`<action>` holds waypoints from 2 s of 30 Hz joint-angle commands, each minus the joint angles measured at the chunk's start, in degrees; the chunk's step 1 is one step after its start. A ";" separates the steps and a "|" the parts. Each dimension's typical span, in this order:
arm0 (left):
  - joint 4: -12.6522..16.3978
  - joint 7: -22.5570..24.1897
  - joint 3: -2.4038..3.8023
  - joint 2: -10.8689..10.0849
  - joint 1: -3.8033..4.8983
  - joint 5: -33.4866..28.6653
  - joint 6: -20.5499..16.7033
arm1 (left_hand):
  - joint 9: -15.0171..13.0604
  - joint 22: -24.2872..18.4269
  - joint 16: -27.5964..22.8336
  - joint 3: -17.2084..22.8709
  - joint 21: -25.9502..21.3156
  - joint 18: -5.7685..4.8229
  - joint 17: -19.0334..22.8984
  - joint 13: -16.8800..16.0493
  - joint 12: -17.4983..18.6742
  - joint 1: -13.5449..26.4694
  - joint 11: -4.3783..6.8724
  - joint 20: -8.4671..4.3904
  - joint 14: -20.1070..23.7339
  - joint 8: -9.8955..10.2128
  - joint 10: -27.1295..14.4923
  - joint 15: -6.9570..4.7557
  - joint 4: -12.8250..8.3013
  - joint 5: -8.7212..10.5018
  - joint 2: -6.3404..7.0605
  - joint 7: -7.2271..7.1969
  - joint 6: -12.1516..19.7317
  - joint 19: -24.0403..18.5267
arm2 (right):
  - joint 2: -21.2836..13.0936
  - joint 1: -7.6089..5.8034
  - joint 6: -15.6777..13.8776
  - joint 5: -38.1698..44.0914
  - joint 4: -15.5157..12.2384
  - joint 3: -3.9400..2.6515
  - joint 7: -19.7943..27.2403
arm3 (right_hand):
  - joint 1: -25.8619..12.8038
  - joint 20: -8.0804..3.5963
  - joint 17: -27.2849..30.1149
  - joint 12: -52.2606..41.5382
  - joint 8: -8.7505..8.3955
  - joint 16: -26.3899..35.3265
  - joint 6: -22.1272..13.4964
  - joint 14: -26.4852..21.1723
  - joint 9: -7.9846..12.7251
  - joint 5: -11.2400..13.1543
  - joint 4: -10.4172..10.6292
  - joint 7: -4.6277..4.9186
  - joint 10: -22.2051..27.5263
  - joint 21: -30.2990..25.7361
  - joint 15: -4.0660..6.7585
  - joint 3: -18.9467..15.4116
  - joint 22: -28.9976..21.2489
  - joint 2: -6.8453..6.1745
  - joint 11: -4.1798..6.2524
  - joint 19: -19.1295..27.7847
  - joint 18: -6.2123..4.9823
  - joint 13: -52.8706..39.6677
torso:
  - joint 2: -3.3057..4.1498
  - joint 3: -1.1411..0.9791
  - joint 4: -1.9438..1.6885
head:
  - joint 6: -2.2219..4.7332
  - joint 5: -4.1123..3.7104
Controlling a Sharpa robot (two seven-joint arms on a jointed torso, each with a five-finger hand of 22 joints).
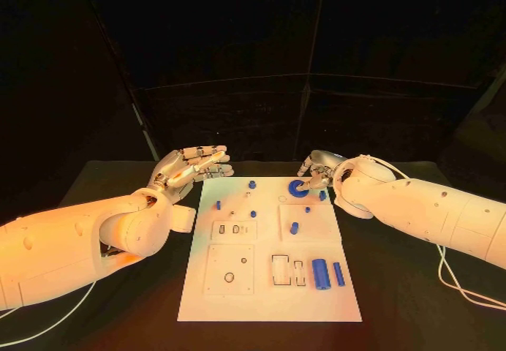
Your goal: Assemble the parts on the task board
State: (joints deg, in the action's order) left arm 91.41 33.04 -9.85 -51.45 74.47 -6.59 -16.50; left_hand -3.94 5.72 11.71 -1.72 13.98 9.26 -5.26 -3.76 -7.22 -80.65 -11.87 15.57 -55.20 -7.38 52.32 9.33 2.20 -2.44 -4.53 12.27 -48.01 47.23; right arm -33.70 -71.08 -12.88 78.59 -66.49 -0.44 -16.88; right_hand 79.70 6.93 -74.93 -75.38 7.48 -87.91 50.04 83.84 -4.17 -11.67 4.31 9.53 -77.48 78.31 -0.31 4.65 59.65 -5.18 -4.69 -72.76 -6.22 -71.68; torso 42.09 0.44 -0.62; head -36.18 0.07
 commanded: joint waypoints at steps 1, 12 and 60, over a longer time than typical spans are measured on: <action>0.00 0.06 0.04 0.08 0.03 0.32 0.79 | 0.05 -0.06 -0.29 0.33 -0.34 1.14 0.08 0.02 0.26 0.11 -0.15 0.02 -0.30 0.29 0.41 0.07 -0.17 -0.22 -0.35 2.86 -0.50 0.35 | 0.15 -0.08 2.74 1.31 0.09 -0.03 0.62 | 0.53 -0.32 -10.71 -0.42 0.28 -0.40 0.38 5.19 -0.04 -0.19 -0.17 0.02 -0.19 -0.14 -0.02 0.21 0.12 0.01 0.14 0.14 0.31 -0.13 | 0.02 0.01 0.04 | -0.13 0.05; -0.18 -0.22 0.04 0.12 0.02 0.32 0.68 | 0.07 -0.12 -0.34 0.37 -0.40 1.14 0.11 0.04 0.35 0.32 -0.20 0.01 -0.34 0.39 0.40 0.08 -0.12 -0.23 -0.50 2.96 -0.48 0.42 | 0.48 0.00 4.83 1.37 0.42 -0.01 0.91 | 0.79 -0.36 -10.79 -0.57 0.37 -0.43 0.46 5.21 0.00 0.31 -0.39 0.02 -0.31 -0.16 0.00 0.38 0.15 0.33 0.15 0.05 0.33 -0.34 | 0.03 -0.03 -0.04 | -0.25 0.10; -0.84 -1.03 0.04 0.14 0.00 0.32 1.13 | 0.12 -0.36 -0.60 0.56 -0.67 1.09 0.25 0.08 0.75 1.19 -0.31 0.02 -0.42 0.73 0.36 0.14 0.17 -0.23 -1.19 3.10 -0.43 0.64 | -0.04 0.07 0.09 -2.20 -0.35 -0.01 2.75 | -2.78 -0.03 -11.03 -0.61 0.40 -0.50 -0.73 5.22 0.28 -2.31 2.14 0.54 -0.02 -0.47 -0.42 -1.12 -0.26 0.82 -0.35 -0.07 0.32 -0.80 | 0.02 -0.07 0.05 | -0.25 -0.68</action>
State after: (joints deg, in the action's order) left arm 90.54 32.10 -9.85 -51.31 74.42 -6.56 -16.17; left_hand -3.91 5.43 11.48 -1.56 13.54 9.26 -5.08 -3.76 -6.81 -79.76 -12.08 15.59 -55.20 -6.89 52.52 9.33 2.36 -2.44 -5.42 12.27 -48.01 47.61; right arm -33.65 -70.91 -11.28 76.28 -66.62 -0.43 -15.00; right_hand 76.72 6.96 -74.90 -76.25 7.76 -88.19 49.82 83.84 -3.95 -14.17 6.51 10.14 -77.69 78.06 -0.30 3.71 59.45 -3.85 -4.92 -72.80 -6.22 -72.49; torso 42.11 0.38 -0.63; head -36.57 -0.46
